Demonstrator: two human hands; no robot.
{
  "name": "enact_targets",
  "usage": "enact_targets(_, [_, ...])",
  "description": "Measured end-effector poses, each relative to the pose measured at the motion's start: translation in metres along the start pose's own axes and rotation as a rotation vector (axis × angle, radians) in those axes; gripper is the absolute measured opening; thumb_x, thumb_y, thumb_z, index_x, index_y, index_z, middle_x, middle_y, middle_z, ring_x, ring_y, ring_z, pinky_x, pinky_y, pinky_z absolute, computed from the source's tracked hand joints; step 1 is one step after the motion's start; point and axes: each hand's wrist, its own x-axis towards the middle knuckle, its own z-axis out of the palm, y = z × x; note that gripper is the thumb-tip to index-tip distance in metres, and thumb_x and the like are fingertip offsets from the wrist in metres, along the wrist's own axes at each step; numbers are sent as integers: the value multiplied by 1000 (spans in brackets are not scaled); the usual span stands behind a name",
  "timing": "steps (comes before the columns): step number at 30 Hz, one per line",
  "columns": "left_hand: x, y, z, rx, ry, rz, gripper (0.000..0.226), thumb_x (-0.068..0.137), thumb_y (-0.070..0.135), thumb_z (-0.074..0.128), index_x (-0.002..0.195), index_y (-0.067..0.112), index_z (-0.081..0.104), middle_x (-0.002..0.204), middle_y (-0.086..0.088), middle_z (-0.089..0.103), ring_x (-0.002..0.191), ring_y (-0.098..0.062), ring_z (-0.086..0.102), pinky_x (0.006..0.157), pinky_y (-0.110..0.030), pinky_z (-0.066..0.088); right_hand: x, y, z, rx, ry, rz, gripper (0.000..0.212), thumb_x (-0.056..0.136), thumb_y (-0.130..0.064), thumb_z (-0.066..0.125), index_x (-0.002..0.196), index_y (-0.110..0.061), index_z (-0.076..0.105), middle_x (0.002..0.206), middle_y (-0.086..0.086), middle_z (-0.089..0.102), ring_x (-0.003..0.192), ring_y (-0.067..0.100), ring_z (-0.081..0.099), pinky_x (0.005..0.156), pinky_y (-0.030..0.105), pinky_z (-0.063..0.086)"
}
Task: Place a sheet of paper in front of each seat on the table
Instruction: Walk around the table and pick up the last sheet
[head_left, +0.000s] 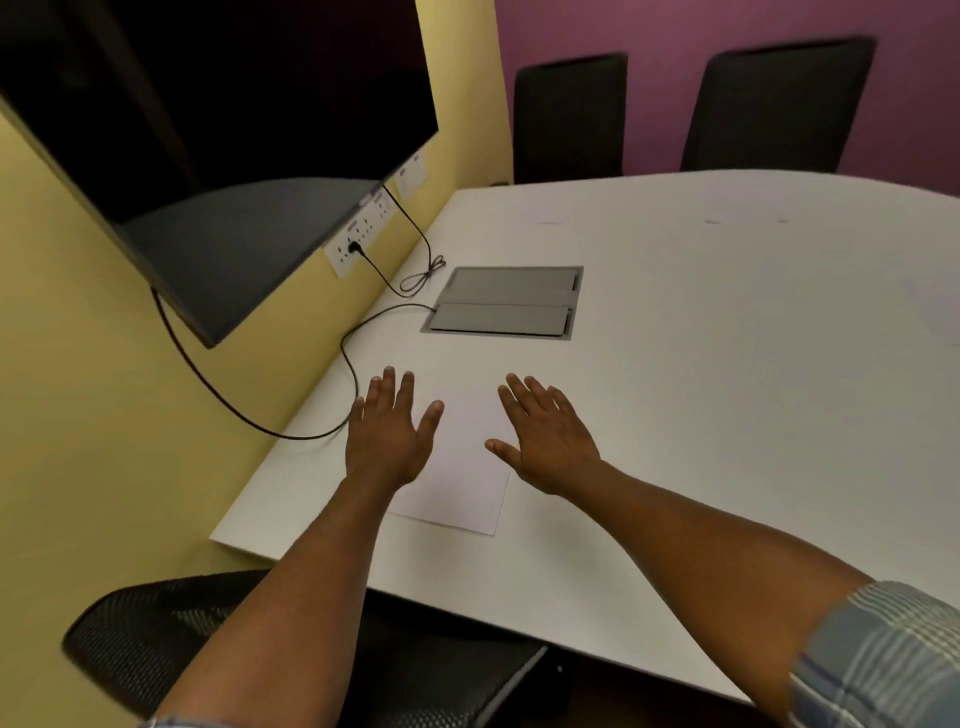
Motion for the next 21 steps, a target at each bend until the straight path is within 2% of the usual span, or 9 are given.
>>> enact_targets(8, [-41,48,-65,-3,120,18,77,93,66,13,155,20,9,163,-5,6,150,-22,3,120,-44,5,-30,-2,-80,-5,148,-1,79,95,-64,20,154,-16,3,164,4,-2,151,21,-5,121,40,-1])
enact_targets(21, [-214,138,-114,-148,246,122,80,93,66,12,154,14,10,163,-5,8,150,-20,3,120,-42,1,-226,-6,-171,-132,347,45,78,95,-64,22,155,-15,7,164,5,4,151,22,1,120,40,0])
